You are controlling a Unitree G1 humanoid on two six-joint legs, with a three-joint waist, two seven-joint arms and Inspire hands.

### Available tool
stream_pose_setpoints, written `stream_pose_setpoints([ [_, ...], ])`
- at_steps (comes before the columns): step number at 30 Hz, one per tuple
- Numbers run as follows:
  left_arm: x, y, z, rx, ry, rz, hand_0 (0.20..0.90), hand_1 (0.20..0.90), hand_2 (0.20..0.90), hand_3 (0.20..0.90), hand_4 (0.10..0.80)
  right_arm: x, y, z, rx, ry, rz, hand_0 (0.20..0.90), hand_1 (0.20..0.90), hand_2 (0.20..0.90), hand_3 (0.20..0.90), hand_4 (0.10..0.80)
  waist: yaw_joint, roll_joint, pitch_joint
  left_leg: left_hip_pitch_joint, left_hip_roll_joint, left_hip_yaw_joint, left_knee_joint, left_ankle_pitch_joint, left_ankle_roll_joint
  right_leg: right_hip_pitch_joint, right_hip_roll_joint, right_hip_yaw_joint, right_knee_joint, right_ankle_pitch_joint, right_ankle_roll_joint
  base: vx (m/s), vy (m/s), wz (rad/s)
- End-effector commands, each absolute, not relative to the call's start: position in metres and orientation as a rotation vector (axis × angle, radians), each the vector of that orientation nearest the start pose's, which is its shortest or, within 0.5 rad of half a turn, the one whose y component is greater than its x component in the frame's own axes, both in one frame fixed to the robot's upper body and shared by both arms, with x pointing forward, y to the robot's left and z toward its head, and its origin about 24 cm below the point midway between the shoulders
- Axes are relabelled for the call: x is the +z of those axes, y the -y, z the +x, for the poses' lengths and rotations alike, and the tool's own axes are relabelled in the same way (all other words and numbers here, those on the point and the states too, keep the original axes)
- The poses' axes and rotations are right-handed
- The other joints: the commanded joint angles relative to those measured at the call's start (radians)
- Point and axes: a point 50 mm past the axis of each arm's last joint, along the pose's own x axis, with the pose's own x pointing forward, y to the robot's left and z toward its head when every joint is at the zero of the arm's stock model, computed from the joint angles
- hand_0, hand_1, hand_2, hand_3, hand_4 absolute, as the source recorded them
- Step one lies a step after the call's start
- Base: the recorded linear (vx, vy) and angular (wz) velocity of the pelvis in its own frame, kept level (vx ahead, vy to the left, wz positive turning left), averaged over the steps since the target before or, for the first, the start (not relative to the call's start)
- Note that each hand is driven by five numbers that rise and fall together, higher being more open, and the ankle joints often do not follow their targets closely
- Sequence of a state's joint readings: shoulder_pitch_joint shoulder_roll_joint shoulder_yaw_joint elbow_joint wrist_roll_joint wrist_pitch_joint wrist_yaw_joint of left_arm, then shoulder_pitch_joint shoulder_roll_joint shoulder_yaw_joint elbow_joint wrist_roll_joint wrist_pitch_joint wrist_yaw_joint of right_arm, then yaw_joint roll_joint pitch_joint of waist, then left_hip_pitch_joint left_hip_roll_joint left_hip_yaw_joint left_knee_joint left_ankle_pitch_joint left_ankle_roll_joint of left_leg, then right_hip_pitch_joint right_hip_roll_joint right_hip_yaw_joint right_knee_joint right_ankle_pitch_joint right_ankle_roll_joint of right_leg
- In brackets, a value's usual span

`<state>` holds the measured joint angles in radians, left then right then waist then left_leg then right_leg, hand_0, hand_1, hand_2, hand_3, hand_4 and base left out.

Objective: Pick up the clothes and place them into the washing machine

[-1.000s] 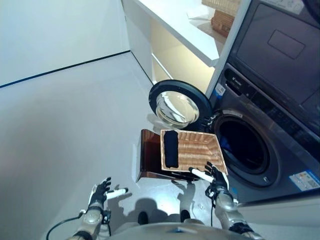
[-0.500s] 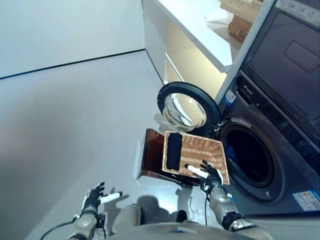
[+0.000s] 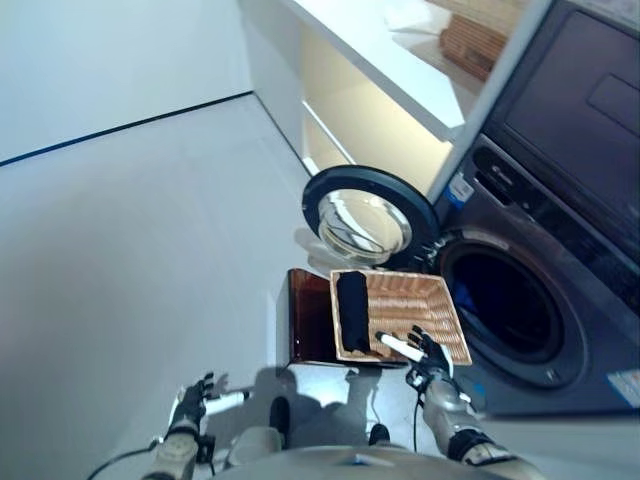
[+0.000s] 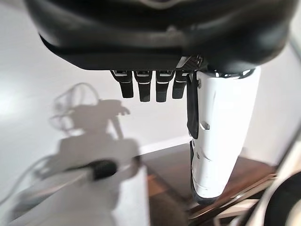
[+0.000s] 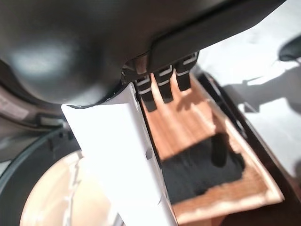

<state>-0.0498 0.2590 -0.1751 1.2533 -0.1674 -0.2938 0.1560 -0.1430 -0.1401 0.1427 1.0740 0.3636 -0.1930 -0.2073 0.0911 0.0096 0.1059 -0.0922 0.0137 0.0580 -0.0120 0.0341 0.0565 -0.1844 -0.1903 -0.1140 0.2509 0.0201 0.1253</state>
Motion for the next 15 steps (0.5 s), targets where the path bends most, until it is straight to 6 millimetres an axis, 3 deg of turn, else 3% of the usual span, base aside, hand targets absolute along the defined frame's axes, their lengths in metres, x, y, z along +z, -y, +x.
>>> stream_pose_setpoints([
  [1,-0.131,-0.256,0.142,0.251,-0.808,0.3,0.9,0.9,0.9,0.9,0.8,-0.097,0.2,0.228,-0.317,-0.583,0.049,0.9,0.9,0.9,0.9,0.8,0.015,-0.02,-0.006,-0.079,-0.022,-0.049,0.065,-0.02,-0.05,0.008,0.01,-0.116,-0.105,-0.005,-0.004,0.116,-0.075,-0.13],
  [2,-0.129,-0.254,0.146,0.236,-0.787,0.301,0.9,0.9,0.9,0.9,0.8,-0.098,0.202,0.228,-0.326,-0.597,0.043,0.9,0.9,0.9,0.9,0.8,0.018,-0.021,0.0,-0.075,-0.024,-0.052,0.065,-0.03,-0.056,0.024,-0.001,-0.124,-0.165,0.011,-0.007,0.178,-0.093,-0.13],
  [3,-0.13,-0.252,0.147,0.221,-0.785,0.315,0.9,0.9,0.9,0.9,0.8,-0.099,0.201,0.227,-0.321,-0.601,0.04,0.9,0.9,0.9,0.9,0.8,0.005,-0.024,0.006,-0.07,-0.03,-0.059,0.07,-0.042,-0.052,0.032,0.001,-0.069,-0.174,0.011,-0.004,0.181,-0.074,0.05],
  [7,-0.129,-0.246,0.149,0.218,-0.759,0.294,0.9,0.9,0.9,0.9,0.8,-0.095,0.21,0.232,-0.37,-0.591,0.031,0.9,0.9,0.9,0.9,0.8,0.021,-0.016,0.004,-0.09,-0.048,-0.053,0.051,-0.033,-0.055,0.034,-0.028,-0.115,-0.222,0.051,0.015,0.024,-0.007,0.37],
  [12,-0.127,-0.246,0.153,0.235,-0.744,0.288,0.9,0.9,0.9,0.9,0.8,-0.073,0.232,0.26,-0.459,-0.54,-0.005,0.9,0.9,0.9,0.9,0.8,0.041,0.021,0.048,-0.176,-0.055,-0.068,0.072,-0.022,-0.061,-0.015,-0.041,-0.124,-0.227,0.054,0.012,-0.078,-0.008,0.19],
  [15,-0.125,-0.25,0.156,0.257,-0.734,0.295,0.9,0.9,0.9,0.9,0.8,-0.058,0.234,0.278,-0.47,-0.48,-0.005,0.9,0.9,0.9,0.9,0.8,0.044,0.034,0.084,-0.22,-0.056,-0.077,0.096,-0.019,-0.059,-0.062,-0.039,-0.12,-0.197,0.048,0.006,-0.092,0.001,0.18],
])
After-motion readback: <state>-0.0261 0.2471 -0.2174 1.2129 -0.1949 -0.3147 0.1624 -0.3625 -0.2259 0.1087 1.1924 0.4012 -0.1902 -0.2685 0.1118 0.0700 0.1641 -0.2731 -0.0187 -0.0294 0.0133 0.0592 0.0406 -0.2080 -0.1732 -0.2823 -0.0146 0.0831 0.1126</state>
